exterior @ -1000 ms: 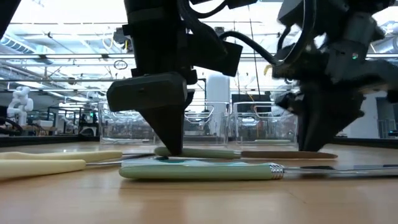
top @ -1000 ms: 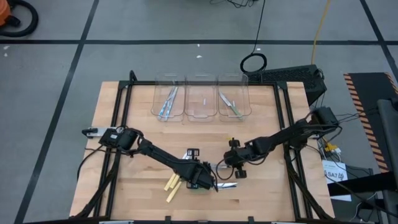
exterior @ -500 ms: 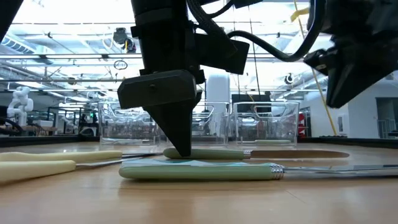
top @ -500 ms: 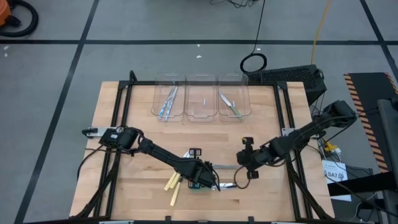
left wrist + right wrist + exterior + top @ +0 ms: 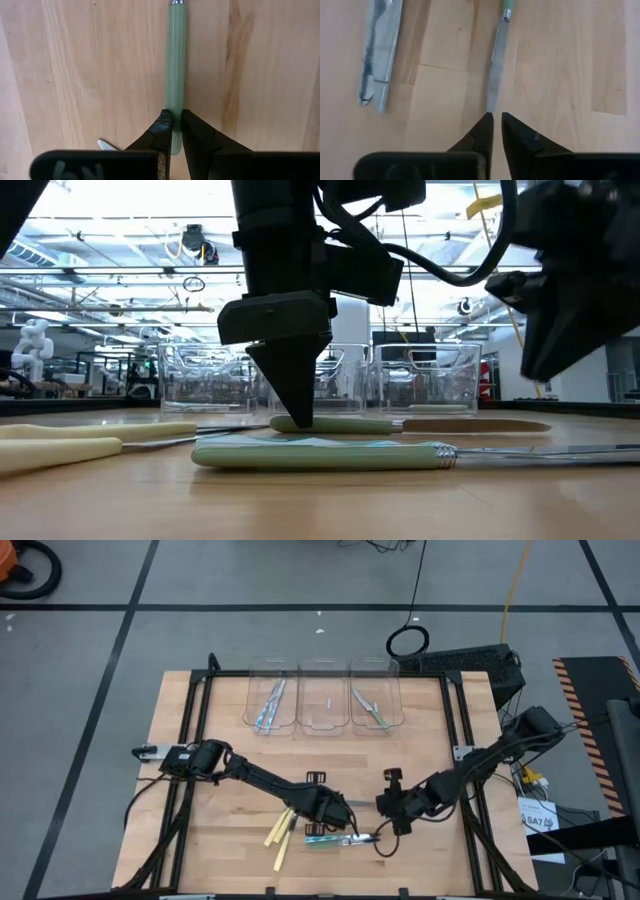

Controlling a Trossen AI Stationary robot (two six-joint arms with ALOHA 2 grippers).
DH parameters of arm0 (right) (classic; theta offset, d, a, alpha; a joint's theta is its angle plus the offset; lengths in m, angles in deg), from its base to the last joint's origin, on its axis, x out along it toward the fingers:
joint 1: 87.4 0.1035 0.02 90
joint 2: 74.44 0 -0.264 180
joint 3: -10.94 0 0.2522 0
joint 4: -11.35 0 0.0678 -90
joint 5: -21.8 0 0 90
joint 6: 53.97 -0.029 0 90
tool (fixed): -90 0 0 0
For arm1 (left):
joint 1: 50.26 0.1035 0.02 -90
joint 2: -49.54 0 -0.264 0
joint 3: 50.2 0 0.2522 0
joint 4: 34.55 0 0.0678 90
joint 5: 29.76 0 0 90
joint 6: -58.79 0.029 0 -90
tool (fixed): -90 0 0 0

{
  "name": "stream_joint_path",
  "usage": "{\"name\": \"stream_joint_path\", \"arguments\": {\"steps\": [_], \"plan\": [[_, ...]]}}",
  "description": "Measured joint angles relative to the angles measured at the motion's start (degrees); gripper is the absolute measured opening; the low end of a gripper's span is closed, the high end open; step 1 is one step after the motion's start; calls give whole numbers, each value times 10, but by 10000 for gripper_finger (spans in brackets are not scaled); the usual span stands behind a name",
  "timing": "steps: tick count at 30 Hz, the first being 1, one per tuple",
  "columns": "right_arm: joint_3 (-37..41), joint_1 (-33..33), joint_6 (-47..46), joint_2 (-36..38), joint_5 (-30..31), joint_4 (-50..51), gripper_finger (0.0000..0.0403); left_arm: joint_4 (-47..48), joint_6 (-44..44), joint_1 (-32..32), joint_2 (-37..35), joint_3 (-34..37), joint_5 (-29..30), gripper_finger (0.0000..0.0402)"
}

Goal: Sort silverware by color (type)
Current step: Put the green knife into the right transparent bin

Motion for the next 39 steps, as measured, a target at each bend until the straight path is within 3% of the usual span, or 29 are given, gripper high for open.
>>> {"name": "stream_joint_path", "arguments": {"steps": [6,10,16,23,33,39], "plan": [[0,0,18,-49,68,-37,117,0,9,4,0,0,-11,37],[0,-3,30,-64,67,-61,170,-5,9,9,-1,1,-20,37],[0,-4,38,-82,68,-72,197,-14,9,11,-1,1,-22,37],[-3,-11,57,-117,69,-75,161,-20,6,11,-1,1,-22,37],[0,-18,61,-107,70,-62,16,-30,-37,10,-1,-1,-20,37],[0,-26,45,-106,70,-45,13,10,-84,-1,7,-50,42,42]]}}
